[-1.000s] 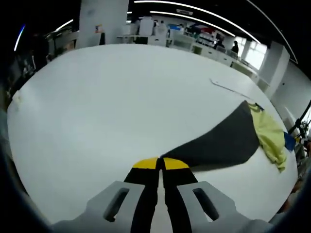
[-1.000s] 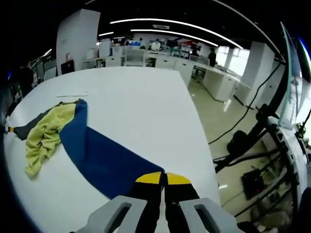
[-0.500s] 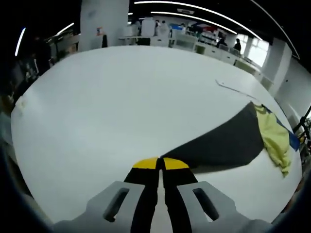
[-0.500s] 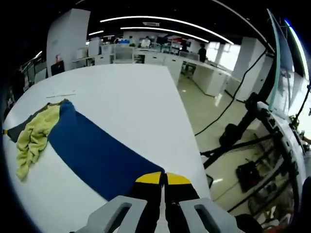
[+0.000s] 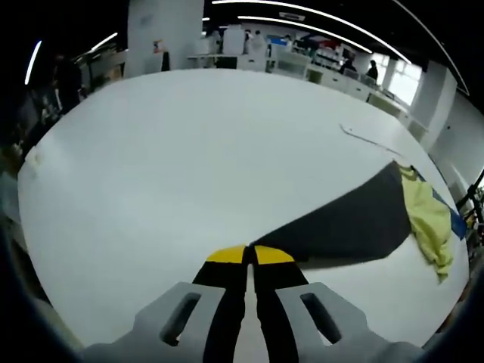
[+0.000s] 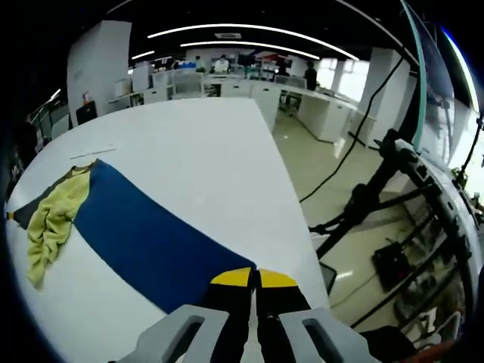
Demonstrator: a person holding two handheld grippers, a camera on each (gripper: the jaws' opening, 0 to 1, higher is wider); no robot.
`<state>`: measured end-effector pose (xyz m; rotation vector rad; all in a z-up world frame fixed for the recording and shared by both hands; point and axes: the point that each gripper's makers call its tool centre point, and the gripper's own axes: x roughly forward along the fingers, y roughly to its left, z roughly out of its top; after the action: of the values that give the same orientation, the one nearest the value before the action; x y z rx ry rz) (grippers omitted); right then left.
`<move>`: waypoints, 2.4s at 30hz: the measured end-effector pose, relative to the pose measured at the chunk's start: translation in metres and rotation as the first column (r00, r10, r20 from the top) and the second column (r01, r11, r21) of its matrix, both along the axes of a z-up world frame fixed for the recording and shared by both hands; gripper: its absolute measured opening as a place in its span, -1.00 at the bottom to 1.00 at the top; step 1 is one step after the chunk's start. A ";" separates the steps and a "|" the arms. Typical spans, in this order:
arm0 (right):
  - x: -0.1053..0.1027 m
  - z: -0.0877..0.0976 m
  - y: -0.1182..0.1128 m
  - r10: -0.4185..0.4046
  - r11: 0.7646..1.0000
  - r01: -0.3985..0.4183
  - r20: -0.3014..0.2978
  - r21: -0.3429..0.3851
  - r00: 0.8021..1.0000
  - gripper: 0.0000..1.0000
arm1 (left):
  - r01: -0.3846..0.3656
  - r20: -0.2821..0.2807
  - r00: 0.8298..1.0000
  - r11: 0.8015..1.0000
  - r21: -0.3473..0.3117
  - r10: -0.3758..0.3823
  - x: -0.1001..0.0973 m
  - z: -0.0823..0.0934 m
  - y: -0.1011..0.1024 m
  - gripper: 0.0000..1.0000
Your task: Fold the garment on the visible template until the final outline fits inside the template.
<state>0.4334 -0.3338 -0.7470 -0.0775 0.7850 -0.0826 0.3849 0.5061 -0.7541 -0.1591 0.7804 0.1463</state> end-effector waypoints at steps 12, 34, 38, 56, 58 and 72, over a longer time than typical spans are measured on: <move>-0.005 0.001 0.032 0.083 0.994 -0.082 -0.011 0.066 0.996 -0.36 | 0.046 0.043 0.998 0.999 -0.008 -0.046 -0.001 0.004 -0.016 -0.32; -0.015 0.003 0.152 0.335 0.908 -0.322 0.000 0.269 0.942 0.62 | 0.397 0.168 0.906 0.918 -0.021 -0.388 -0.011 0.018 -0.134 0.49; -0.017 0.004 0.168 0.365 0.890 -0.353 0.016 0.288 0.931 0.62 | 0.442 0.194 0.883 0.896 -0.041 -0.427 -0.013 0.021 -0.159 0.53; -0.035 0.006 0.244 0.474 0.816 -0.465 0.064 0.344 0.878 0.47 | 0.560 0.250 0.818 0.817 -0.137 -0.518 -0.030 0.022 -0.258 0.49; -0.037 0.005 0.250 0.480 0.813 -0.473 0.067 0.339 0.875 0.41 | 0.568 0.260 0.812 0.810 -0.148 -0.523 -0.032 0.021 -0.268 0.47; -0.043 -0.007 0.297 0.539 0.771 -0.537 0.100 0.341 0.837 0.10 | 0.641 0.246 0.763 0.748 -0.174 -0.597 -0.049 0.001 -0.331 0.20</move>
<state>0.3907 -0.0364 -0.7538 0.0452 0.7441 0.6134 0.3359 0.1755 -0.7528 -0.1373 0.6359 -0.6069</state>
